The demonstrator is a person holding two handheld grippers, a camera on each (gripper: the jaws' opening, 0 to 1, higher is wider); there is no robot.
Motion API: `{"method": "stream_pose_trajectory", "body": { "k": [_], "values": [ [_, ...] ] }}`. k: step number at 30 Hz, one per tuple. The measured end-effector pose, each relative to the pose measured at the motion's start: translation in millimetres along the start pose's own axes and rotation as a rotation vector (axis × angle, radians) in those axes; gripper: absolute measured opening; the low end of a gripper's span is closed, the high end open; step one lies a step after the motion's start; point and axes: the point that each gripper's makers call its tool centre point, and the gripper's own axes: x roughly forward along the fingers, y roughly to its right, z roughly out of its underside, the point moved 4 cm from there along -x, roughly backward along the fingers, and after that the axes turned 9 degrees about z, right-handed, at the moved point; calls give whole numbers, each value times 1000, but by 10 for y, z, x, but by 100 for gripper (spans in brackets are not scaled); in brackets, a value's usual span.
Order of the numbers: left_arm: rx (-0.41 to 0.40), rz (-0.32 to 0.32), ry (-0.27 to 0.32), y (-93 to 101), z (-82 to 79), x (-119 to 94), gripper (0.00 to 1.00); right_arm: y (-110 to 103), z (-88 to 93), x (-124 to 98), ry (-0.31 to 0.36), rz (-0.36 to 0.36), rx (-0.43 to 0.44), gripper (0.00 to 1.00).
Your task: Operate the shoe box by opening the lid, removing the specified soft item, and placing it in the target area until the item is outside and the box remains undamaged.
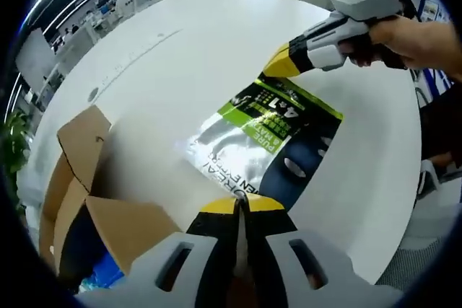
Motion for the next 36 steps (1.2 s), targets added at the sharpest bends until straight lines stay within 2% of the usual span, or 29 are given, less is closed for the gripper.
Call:
{"method": "stream_pose_trajectory", "body": {
  "k": [3,6,15,24,29,36],
  "values": [
    [60,-12,-15,4,4,8,2,7,-2,10,1,1,4,0],
    [72,2,-18,20,20,31,2,6,-10,12,10,3,10,0],
    [48,9,30,-6,-4,-46,9,34,-4,15,7,23,-6,0],
    [16,17,80,-23,-114,-202,17,51,22,-28,-9,33,-25,0],
    [17,28,104,1,-191,-298,22,73,18,-85,-12,42,-41,5],
    [-23,46,148,46,-222,-401,28,116,14,-184,-4,50,-62,14]
  ]
}}
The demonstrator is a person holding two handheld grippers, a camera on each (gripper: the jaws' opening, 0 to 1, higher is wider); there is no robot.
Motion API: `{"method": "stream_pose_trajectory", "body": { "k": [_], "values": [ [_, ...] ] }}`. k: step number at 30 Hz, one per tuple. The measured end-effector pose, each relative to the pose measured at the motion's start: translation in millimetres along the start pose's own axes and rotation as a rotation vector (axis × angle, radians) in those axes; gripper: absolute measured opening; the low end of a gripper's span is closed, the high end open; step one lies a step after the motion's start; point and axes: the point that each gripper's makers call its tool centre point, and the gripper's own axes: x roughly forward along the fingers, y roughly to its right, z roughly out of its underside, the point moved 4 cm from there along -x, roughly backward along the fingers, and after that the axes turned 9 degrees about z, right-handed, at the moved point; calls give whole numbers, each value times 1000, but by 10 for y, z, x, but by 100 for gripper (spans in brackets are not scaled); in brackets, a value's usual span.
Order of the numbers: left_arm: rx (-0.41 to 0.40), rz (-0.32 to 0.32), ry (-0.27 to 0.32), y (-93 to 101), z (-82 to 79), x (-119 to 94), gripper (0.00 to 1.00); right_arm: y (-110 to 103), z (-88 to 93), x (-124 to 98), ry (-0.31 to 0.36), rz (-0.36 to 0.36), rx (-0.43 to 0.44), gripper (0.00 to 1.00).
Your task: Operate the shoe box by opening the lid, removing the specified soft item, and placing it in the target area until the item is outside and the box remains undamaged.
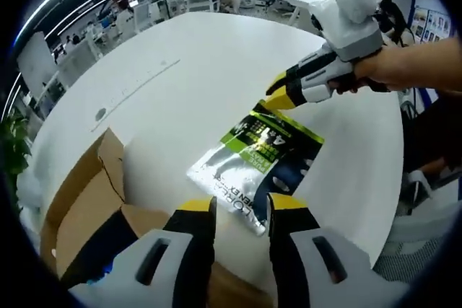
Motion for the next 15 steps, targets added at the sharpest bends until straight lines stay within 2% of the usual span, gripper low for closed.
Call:
{"method": "stream_pose_trajectory", "body": {
  "k": [10,15],
  "values": [
    [-44,42,55,84,-41,-118,38,96,4,-140,5,22,-8,18],
    [-31,49,84,122,-85,-203,41,118,30,-223,9,17,-16,21]
  ]
}}
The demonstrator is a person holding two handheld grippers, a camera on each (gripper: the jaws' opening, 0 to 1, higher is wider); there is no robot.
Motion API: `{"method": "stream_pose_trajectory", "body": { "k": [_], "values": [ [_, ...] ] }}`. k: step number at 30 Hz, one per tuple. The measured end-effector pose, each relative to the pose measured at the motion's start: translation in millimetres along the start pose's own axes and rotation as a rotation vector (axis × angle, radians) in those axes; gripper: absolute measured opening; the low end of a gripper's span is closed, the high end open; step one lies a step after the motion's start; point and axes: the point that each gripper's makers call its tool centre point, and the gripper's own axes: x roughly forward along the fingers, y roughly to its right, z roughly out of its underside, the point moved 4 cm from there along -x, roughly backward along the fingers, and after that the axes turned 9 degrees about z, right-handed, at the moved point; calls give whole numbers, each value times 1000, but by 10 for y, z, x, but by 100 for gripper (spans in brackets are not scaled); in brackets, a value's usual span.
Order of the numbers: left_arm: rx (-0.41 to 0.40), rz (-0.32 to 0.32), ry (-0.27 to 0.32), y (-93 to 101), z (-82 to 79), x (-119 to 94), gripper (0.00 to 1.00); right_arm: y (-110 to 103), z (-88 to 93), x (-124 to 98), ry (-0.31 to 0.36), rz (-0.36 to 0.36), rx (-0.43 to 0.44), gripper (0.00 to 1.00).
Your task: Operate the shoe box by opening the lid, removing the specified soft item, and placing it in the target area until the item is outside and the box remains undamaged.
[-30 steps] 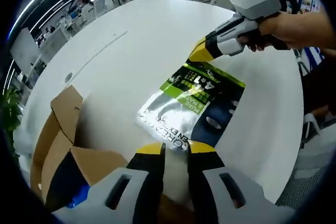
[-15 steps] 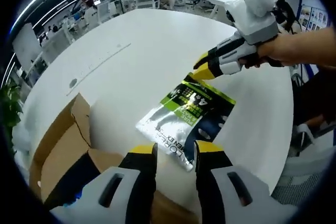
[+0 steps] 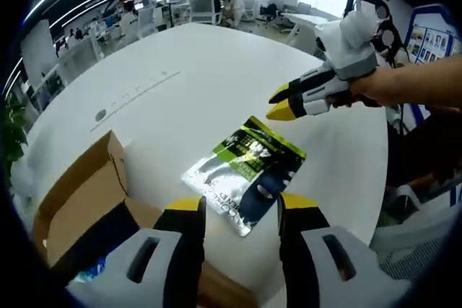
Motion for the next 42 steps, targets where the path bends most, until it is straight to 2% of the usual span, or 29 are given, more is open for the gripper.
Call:
{"method": "stream_pose_trajectory", "body": {
  "k": [6,20,34,42],
  "values": [
    [-18,15,36,27,-39,-70,44,-49,52,-103,2,-16,-34,26],
    [-18,6,75,40,7,-285,49,-212,168,-284,-1,-42,-123,36],
    [-23,-16,124,0,79,-552,54,-478,316,-310,20,-87,-231,50],
    [-53,-31,178,-80,146,-754,56,-582,395,-302,24,-90,-276,54]
  ]
}}
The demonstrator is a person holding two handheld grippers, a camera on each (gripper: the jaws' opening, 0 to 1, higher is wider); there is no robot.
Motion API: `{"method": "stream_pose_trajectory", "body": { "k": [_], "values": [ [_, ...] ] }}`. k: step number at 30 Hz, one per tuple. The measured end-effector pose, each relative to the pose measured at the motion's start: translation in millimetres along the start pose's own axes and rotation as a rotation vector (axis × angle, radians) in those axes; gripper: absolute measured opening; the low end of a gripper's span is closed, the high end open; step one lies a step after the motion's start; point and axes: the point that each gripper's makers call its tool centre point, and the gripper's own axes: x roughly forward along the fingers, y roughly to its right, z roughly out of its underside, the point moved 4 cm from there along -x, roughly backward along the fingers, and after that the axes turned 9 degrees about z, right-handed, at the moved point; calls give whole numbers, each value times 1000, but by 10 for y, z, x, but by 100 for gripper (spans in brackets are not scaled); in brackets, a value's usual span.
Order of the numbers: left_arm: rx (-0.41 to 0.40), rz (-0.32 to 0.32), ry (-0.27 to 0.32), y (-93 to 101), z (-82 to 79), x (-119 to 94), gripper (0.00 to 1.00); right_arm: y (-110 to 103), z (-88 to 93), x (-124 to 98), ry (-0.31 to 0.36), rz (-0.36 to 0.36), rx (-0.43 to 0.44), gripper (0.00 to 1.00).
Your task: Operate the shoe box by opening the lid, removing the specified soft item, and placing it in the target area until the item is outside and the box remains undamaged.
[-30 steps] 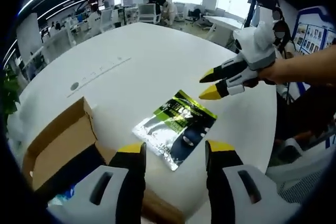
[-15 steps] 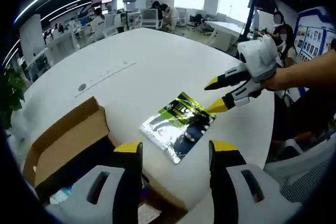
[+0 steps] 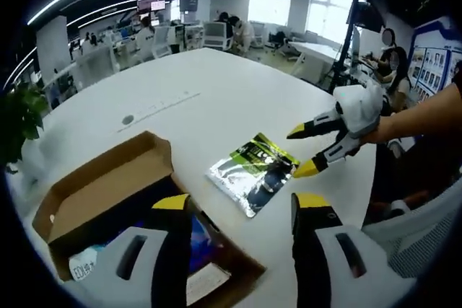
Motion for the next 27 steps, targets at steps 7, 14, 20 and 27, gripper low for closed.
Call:
{"method": "stream_pose_trajectory", "body": {
  "k": [7,14,20,27],
  "values": [
    [-14,-23,24,-107,91,-181,59,-37,42,55,1,3,-1,56],
    [-28,-44,42,-210,141,-356,61,-33,84,130,-11,19,13,57],
    [-17,-66,51,-319,155,-486,62,-11,62,183,-10,18,42,58],
    [-37,-91,66,-413,212,-635,62,-58,38,232,-4,-6,77,57]
  ]
}}
